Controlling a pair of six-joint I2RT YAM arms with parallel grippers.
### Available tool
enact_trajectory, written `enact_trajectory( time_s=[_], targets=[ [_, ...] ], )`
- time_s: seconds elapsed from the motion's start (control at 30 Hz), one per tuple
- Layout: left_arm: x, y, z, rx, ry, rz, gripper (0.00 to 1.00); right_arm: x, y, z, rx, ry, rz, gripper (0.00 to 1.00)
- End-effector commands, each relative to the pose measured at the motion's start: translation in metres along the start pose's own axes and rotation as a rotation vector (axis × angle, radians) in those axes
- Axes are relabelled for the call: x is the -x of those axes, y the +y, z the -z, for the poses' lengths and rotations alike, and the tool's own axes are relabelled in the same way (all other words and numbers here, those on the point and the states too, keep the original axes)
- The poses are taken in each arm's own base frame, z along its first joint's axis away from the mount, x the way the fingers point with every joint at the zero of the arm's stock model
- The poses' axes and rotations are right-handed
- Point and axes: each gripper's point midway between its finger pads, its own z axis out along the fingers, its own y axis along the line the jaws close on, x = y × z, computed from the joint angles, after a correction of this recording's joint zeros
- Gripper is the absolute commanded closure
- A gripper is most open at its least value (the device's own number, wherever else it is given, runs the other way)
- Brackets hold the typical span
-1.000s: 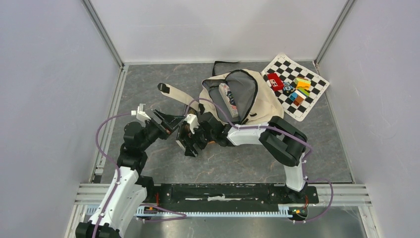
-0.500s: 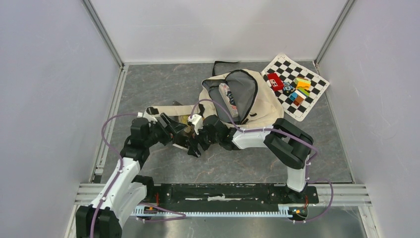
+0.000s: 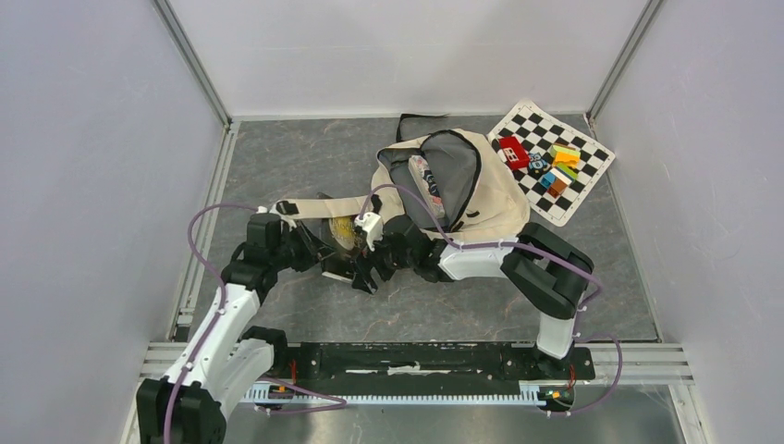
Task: Pack the student bag
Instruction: Pick up the book from the center of the board, then place the book in the student bag.
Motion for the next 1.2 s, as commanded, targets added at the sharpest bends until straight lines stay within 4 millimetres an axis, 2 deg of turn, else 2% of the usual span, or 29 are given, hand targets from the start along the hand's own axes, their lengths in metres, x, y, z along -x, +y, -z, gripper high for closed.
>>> enact_trajectory(
  time_s=[0.0,0.2,0.4,0.5,0.6,0.7,0.83,0.97,1.03,1.17],
  targets=[
    [0.033,-0.029,0.028,-0.022,-0.12,-0.058,0.98,0.031,0.009,0.019,0.002,-0.085,0.004,0.02],
    [0.073,-0.016,0.078,0.219,-0.282,-0.107,0.98,0.044,0.011,0.045,-0.042,-0.104,-0.006,0.02],
    [0.118,-0.005,0.135,0.458,-0.466,-0.183,0.98,0.06,0.009,0.074,-0.113,-0.135,0.014,0.02],
    [0.141,-0.014,0.169,0.503,-0.59,-0.206,0.98,0.071,0.003,0.09,-0.176,-0.144,0.028,0.02],
    [0.156,-0.037,0.189,0.444,-0.664,-0.241,0.98,0.083,-0.007,0.107,-0.262,-0.149,0.026,0.02],
    [0.163,-0.07,0.192,0.313,-0.668,-0.307,0.98,0.095,-0.015,0.123,-0.296,-0.175,0.002,0.02],
    [0.156,-0.123,0.175,0.035,-0.597,-0.339,0.98,0.114,-0.024,0.144,-0.29,-0.237,-0.045,0.02],
    [0.141,-0.169,0.148,-0.237,-0.46,-0.3,0.98,0.125,-0.06,0.177,-0.421,-0.272,-0.057,0.02],
    [0.144,-0.182,0.143,-0.303,-0.456,-0.285,0.98,0.125,-0.083,0.195,-0.489,-0.266,-0.075,0.02],
    [0.158,-0.195,0.143,-0.322,-0.476,-0.316,0.98,0.123,-0.121,0.231,-0.611,-0.259,-0.087,0.02]
  ],
)
